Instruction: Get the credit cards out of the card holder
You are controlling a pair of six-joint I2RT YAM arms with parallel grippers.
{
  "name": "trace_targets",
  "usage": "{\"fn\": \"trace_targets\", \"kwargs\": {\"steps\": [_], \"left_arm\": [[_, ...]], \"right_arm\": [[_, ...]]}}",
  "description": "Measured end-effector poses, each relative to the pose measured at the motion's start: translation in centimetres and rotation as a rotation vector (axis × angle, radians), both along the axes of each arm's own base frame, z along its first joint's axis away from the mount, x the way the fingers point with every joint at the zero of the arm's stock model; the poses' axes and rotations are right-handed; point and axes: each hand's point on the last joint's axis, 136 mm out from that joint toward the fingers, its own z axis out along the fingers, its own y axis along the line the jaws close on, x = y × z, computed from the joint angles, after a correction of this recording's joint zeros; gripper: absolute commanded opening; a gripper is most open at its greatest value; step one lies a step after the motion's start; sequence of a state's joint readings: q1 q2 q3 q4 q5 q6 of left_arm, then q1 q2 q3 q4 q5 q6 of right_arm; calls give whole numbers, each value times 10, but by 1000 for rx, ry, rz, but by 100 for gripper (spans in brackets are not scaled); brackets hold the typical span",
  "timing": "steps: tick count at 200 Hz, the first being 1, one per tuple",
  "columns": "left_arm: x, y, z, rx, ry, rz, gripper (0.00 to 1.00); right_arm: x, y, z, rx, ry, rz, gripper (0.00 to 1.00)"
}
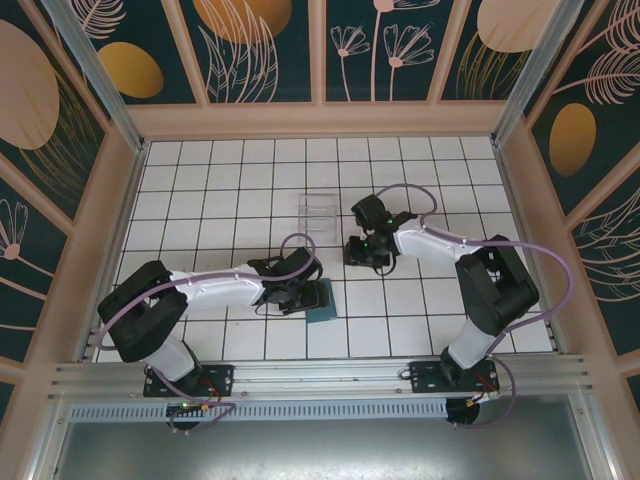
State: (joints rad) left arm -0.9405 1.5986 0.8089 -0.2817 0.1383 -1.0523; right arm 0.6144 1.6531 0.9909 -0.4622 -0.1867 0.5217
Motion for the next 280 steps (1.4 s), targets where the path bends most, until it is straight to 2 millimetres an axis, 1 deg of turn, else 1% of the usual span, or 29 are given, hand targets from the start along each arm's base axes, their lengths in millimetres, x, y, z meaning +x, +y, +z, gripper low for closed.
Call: {"fn": "trace_targets", "kwargs": {"steps": [11, 36, 54, 75, 94, 115, 137, 164, 175, 260, 280], "left_arm": [[0, 1, -1, 8, 1, -3, 56], [0, 3, -2, 21, 0, -8, 51], [-1, 3, -2, 24, 1, -8, 50], [-1, 4, -2, 26, 3, -7, 48], [-1, 4, -2, 27, 2, -7, 48], [-1, 4, -2, 28, 1, -6, 47], [-1, 6, -2, 32, 0, -5, 45], [0, 9, 0, 44, -10, 2, 44], [1, 12, 0, 56, -21, 7, 44], [13, 35, 9, 203, -107, 48, 46], [17, 40, 14, 228, -131, 60, 45]], "right_arm": [[-8, 6, -2, 41, 19, 3, 41], [-29, 26, -9, 152, 76, 29, 44], [-42, 41, -10, 217, 110, 57, 44], [-47, 56, -6, 275, 121, 84, 42], [-49, 65, -9, 300, 134, 93, 38], [-51, 68, -15, 307, 152, 93, 32], [-51, 68, -19, 301, 161, 88, 20], [-51, 67, -20, 298, 159, 89, 5], [-51, 67, -20, 294, 155, 92, 0], [-51, 69, -20, 272, 132, 104, 0], [-50, 70, -19, 270, 125, 108, 0]]}}
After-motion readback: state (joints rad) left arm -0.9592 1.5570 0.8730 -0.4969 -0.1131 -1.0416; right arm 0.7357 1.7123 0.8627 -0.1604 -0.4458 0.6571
